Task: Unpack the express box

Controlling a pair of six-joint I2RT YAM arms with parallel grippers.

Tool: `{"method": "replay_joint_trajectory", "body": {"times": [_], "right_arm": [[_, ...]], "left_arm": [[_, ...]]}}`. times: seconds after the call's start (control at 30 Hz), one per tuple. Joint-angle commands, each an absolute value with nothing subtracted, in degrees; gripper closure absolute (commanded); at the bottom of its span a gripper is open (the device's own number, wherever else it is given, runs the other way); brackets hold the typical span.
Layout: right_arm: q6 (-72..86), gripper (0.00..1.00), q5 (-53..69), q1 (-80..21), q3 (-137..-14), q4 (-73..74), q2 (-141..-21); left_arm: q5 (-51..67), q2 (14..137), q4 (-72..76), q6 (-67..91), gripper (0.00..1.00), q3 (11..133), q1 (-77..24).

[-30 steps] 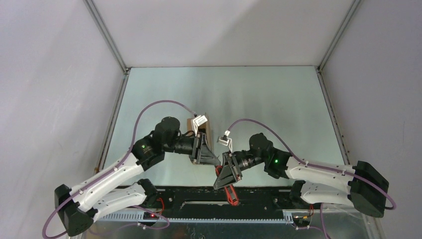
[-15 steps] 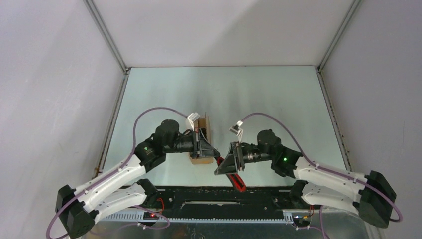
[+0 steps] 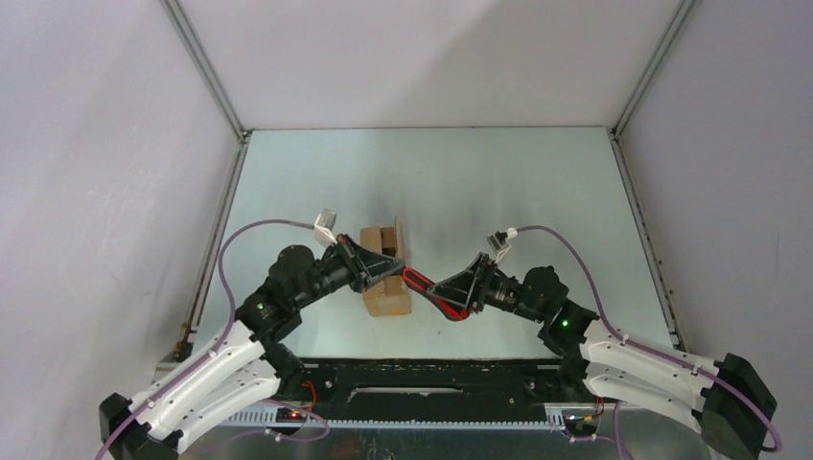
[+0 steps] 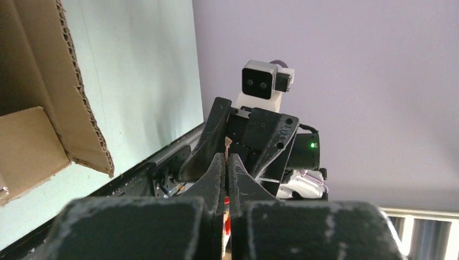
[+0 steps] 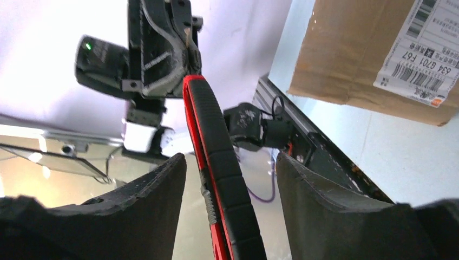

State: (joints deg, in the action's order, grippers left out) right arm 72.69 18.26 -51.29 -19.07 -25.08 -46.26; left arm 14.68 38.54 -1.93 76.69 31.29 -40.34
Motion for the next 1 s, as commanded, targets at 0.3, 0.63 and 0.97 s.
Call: {"method": "replay_joint_trajectory", "body": {"times": [0.3,0.63,0.97], "right_arm": [[77.57,0.39,6.5,-55.17,-18.99,-36.19,-47.6],[79.03,0.37,4.45,-57.02,-16.9,-37.88,-47.17],[78.78,0.47,-1.48,-60.02,-19.69,-43.17,-53.07]], "left_arm": [[2.89,31.91,1.18,81.47,1.0,26.61,-39.48],[2.07,32.23,2.32,80.32,1.0,27.12,-39.27],[0.18,31.75,5.47,83.6,1.0,23.81,-41.26]]}}
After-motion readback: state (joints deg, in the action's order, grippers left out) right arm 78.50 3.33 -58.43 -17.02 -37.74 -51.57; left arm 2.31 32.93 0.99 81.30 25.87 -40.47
